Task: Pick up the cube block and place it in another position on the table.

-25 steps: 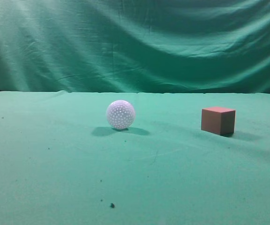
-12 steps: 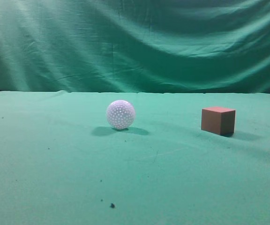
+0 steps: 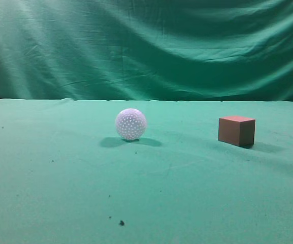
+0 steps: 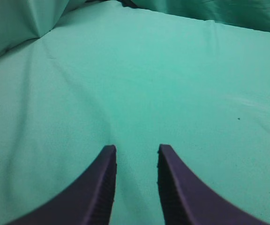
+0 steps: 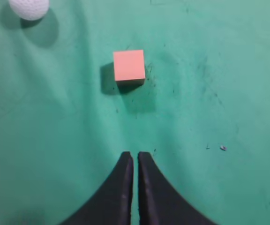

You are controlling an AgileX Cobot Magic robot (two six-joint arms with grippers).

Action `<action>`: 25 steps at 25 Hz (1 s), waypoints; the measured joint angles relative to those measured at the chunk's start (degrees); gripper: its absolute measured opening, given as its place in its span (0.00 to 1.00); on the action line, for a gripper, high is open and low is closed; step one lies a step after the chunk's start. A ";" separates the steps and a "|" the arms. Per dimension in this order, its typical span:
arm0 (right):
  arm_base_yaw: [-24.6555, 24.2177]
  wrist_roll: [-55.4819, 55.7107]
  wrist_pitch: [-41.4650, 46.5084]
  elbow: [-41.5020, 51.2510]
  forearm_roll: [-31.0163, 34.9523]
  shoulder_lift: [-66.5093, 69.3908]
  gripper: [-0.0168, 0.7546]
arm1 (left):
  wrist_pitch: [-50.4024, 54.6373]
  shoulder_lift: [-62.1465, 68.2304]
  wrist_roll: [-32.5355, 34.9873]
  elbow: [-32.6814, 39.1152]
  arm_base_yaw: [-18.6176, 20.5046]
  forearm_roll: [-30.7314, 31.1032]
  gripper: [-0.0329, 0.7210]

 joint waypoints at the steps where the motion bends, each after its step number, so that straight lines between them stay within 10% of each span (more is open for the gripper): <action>1: 0.77 0.57 0.90 -1.44 -0.84 1.89 0.02 | 0.00 0.00 0.00 0.00 0.00 0.00 0.36; 8: 3.20 -2.99 1.71 -7.59 -2.29 12.15 0.09 | 0.00 0.00 0.00 0.00 0.00 0.00 0.36; 17: 3.31 -6.17 -5.38 -8.03 -0.80 19.81 0.70 | 0.00 0.00 0.00 0.00 0.00 0.00 0.36; 25: 3.31 -5.97 -9.92 -8.03 -2.73 27.52 0.69 | 0.00 0.00 0.00 0.00 0.00 0.00 0.36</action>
